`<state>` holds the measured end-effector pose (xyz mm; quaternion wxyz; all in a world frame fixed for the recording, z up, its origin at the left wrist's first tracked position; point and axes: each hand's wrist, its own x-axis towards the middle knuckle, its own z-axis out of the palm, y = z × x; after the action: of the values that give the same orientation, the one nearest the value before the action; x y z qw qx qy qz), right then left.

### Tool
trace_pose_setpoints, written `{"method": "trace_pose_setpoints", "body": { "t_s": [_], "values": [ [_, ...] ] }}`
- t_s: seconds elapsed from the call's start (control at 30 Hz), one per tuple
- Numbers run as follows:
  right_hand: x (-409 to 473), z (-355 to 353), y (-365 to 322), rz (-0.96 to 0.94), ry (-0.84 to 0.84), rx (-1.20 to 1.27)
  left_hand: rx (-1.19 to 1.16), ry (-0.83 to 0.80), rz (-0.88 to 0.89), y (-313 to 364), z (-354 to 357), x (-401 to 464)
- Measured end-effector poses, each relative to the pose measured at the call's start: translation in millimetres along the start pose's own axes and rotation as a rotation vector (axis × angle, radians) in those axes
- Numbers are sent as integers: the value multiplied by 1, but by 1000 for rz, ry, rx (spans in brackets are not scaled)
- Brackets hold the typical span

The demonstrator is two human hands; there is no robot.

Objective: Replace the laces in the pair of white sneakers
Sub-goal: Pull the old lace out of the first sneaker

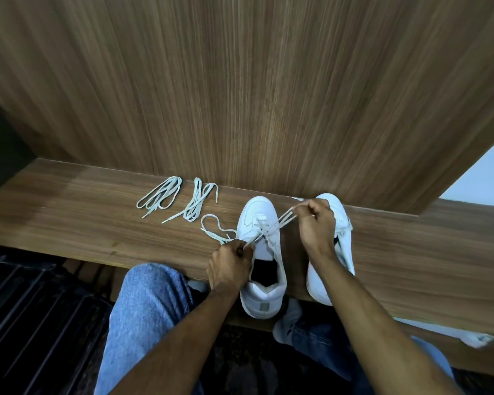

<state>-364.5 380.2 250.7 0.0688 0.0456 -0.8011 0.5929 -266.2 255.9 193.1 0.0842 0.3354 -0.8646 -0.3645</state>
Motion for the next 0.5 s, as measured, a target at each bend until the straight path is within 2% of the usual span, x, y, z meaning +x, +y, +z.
{"method": "trace_pose_setpoints", "body": {
  "t_s": [0.1, 0.2, 0.3, 0.4, 0.5],
  "values": [
    [-10, 1, 5, -171, -139, -367, 14, 0, 6, 0, 0, 0],
    [-18, 16, 19, -437, -347, -746, 25, 1, 5, -1, 1, 0],
    [-28, 31, 29, -598, -442, -1070, 36, -10, -5, -2, 2, 1],
    [-28, 38, 37, -594, -492, -1064, 27, -17, 1, -1, 0, 0],
    [-17, 33, 34, -390, -424, -634, 25, -8, 12, -1, -1, 0]
  ]
}}
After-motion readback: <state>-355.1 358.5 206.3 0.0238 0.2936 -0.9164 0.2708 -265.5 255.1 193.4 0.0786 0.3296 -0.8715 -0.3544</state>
